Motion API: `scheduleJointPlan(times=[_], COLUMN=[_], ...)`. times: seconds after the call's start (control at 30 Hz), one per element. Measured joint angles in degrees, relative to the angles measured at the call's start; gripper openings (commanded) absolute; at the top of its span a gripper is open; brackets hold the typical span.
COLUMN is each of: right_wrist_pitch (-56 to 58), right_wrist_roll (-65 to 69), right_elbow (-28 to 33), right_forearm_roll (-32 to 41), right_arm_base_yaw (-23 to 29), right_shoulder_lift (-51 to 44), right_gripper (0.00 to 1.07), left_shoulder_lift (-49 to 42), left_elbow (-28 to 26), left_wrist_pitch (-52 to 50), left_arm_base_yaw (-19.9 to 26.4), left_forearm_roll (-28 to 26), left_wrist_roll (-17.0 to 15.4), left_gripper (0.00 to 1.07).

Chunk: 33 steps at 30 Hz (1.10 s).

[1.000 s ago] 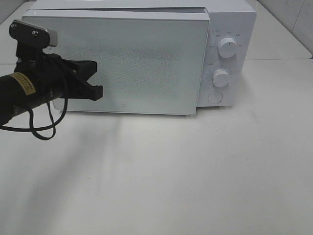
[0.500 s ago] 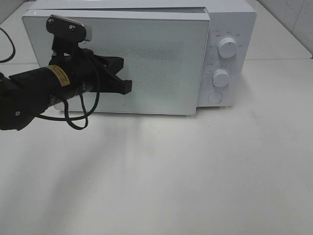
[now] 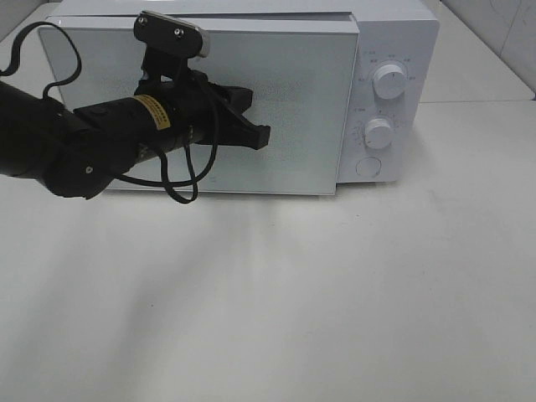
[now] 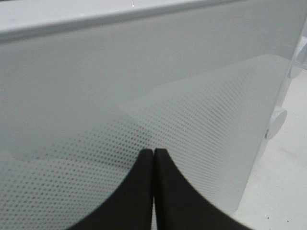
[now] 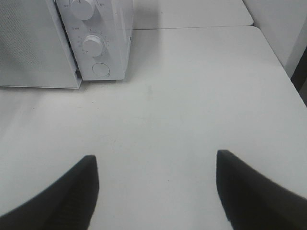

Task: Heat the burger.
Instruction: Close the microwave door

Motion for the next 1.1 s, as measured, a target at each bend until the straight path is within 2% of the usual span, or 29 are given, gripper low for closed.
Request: scheduleJointPlan(times=[0.27,0.67,1.1], right_wrist_pitch=[0.00,0.00,0.00], right_wrist_roll=[0.00,0.00,0.00], right_elbow=[0.00,0.00,0.00], right_forearm_roll=[0.00,0.00,0.00], right_arm_base_yaw=[0.00,0.00,0.00], right_shoulder_lift=[0.00,0.00,0.00], right_gripper=[0.66,0.66,0.66], left_shoulder_lift=[2.06,3.21,6.53], left_elbow=[-2.86,-4.18,-10.31], left_wrist_pitch=[0.80,1.55,5.50], left_arm_base_yaw=[-1.32,-1.78,-3.67], left_forearm_roll=[0.00,-0.40,1.60], left_wrist_roll=[0.17,0.17,0.17], left_gripper=[0.00,0.00,0.00])
